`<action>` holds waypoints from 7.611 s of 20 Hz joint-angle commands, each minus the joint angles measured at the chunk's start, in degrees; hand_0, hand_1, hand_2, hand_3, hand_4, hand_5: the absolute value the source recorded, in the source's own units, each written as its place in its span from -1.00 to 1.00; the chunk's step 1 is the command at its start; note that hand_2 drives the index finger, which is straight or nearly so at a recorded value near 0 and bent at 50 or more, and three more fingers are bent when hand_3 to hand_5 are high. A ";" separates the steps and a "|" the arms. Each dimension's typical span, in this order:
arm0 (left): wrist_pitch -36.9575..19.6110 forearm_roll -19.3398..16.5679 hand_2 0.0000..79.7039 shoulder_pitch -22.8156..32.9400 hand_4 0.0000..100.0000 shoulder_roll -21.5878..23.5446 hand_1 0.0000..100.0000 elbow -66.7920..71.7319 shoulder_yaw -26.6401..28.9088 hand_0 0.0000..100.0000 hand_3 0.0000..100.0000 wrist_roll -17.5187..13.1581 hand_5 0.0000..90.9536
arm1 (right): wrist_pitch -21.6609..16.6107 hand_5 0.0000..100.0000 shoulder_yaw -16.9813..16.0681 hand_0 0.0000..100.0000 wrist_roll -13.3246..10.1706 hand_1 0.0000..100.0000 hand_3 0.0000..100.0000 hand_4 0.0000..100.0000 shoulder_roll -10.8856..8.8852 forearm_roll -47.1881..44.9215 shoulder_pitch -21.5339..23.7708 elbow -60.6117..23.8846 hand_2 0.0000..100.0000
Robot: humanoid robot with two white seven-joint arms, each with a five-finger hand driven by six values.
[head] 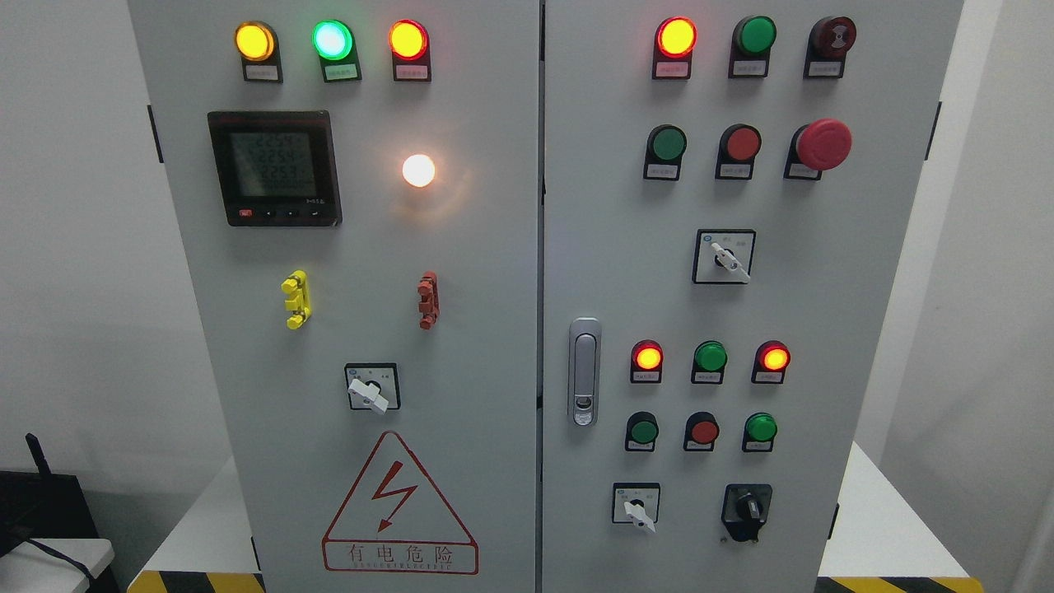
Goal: Trip black knob to open circuit
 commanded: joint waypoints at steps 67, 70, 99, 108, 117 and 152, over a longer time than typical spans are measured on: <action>0.02 -1.93 -1.00 -0.44 -1.00 0.01 -0.22 0.00 0.00 -0.76 -1.00 0.04 -1.00 | 34.04 0.94 6.40 -0.42 -23.50 0.54 0.57 0.77 9.88 17.47 -34.65 0.71 -0.14; 0.02 -1.93 -1.00 -0.44 -1.00 0.01 -0.22 0.00 0.00 -0.76 -1.00 0.04 -1.00 | 34.04 0.94 6.31 -0.42 -23.58 0.54 0.57 0.77 9.88 17.56 -35.01 0.89 -0.14; 0.02 -1.85 -1.00 -0.44 -1.00 0.01 -0.22 0.00 0.00 -0.76 -1.00 0.04 -1.00 | 33.95 0.94 5.87 -0.35 -23.85 0.52 0.59 0.78 10.15 17.30 -36.33 2.21 -0.11; 0.02 -1.93 -1.00 -0.44 -1.00 0.01 -0.22 0.00 0.00 -0.76 -1.00 0.04 -1.00 | 34.12 0.94 5.87 -0.34 -23.76 0.52 0.60 0.79 10.23 17.39 -37.47 2.56 -0.11; 0.02 -1.93 -1.00 -0.44 -1.00 0.01 -0.22 0.00 0.00 -0.76 -1.00 0.04 -1.00 | 34.30 0.94 5.87 -0.42 -23.76 0.59 0.62 0.79 10.23 17.56 -37.82 2.91 -0.07; 0.02 -1.93 -1.00 -0.44 -1.00 0.01 -0.22 0.00 0.00 -0.76 -1.00 0.04 -1.00 | 35.27 0.93 5.61 -0.06 -23.76 0.62 0.62 0.78 10.23 17.47 -38.61 3.62 -0.02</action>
